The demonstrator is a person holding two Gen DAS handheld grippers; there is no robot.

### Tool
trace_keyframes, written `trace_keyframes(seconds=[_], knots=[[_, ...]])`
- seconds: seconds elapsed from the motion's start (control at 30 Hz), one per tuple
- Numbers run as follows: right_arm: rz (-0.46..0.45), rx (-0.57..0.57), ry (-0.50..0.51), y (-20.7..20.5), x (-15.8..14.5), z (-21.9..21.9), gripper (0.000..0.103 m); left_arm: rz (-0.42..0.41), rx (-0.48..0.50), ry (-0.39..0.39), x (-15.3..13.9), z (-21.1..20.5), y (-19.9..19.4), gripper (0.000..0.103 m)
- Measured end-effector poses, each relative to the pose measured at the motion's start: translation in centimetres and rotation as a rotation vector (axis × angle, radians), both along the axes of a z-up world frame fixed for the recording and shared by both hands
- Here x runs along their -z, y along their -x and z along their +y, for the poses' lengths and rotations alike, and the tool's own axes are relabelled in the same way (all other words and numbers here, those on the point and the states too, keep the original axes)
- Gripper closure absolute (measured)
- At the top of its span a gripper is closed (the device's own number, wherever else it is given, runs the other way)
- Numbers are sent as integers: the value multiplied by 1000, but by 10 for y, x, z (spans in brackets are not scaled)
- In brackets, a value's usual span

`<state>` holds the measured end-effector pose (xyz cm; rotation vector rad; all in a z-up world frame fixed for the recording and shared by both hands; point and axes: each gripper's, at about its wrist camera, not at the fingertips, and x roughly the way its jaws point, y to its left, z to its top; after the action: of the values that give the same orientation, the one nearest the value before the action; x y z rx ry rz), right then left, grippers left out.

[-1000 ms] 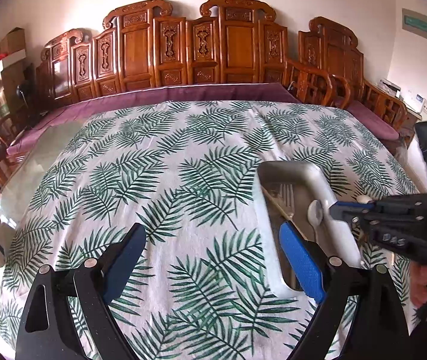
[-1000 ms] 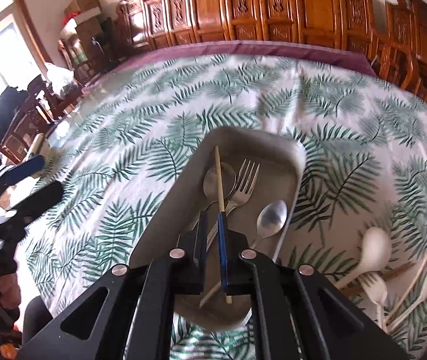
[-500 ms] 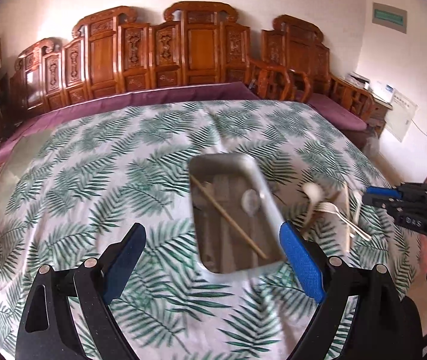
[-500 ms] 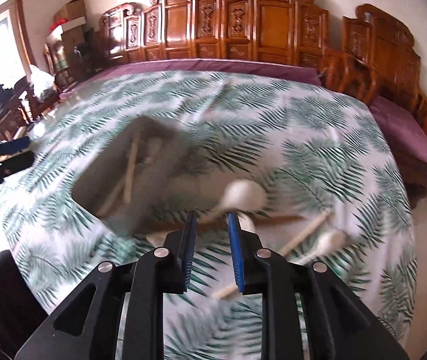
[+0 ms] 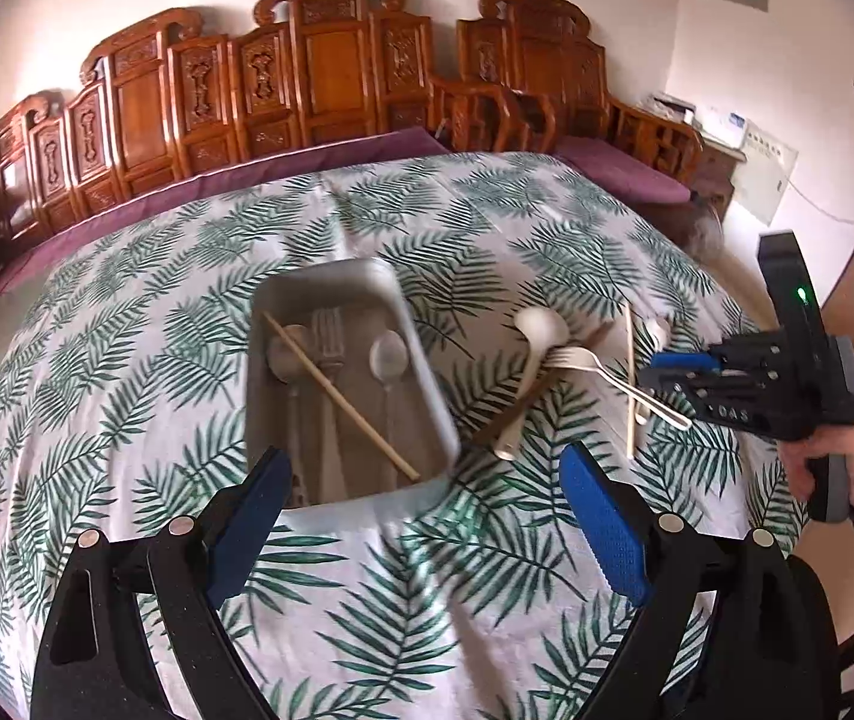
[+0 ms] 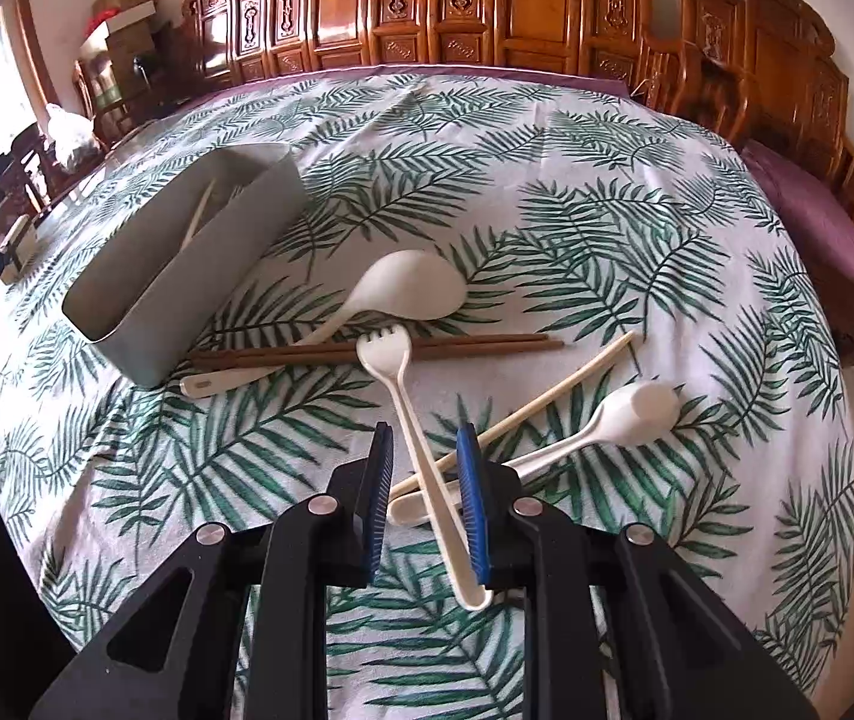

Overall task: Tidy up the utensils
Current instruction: 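Grasp the white plastic fork in the pile with the right tool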

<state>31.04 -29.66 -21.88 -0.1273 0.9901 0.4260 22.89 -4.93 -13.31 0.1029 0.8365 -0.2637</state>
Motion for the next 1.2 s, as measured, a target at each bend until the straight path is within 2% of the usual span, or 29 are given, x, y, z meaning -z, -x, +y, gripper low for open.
trace_keyframes(seconds=[0.3, 0.43, 0.6, 0.83, 0.97, 1.1, 1.2], knots=[[62, -43, -1, -4, 13, 1, 79, 14, 26, -14, 4, -20, -1, 16], [55, -55, 26, -3, 19, 9, 79, 20, 32, -22, 9, -22, -1, 16], [48, -50, 14, -9, 21, 12, 79, 27, 33, -30, 14, -24, -3, 16], [55, -95, 98, -24, 25, 29, 79, 40, 47, -57, 25, -35, -14, 16], [61, -106, 122, -29, 28, 32, 94, 55, 62, -71, 31, -44, -26, 16], [36, -106, 106, -24, 22, 28, 95, 58, 85, -91, 32, -56, -37, 16], [7, -68, 52, -18, 8, 15, 95, 62, 115, -116, 34, -68, -45, 16]])
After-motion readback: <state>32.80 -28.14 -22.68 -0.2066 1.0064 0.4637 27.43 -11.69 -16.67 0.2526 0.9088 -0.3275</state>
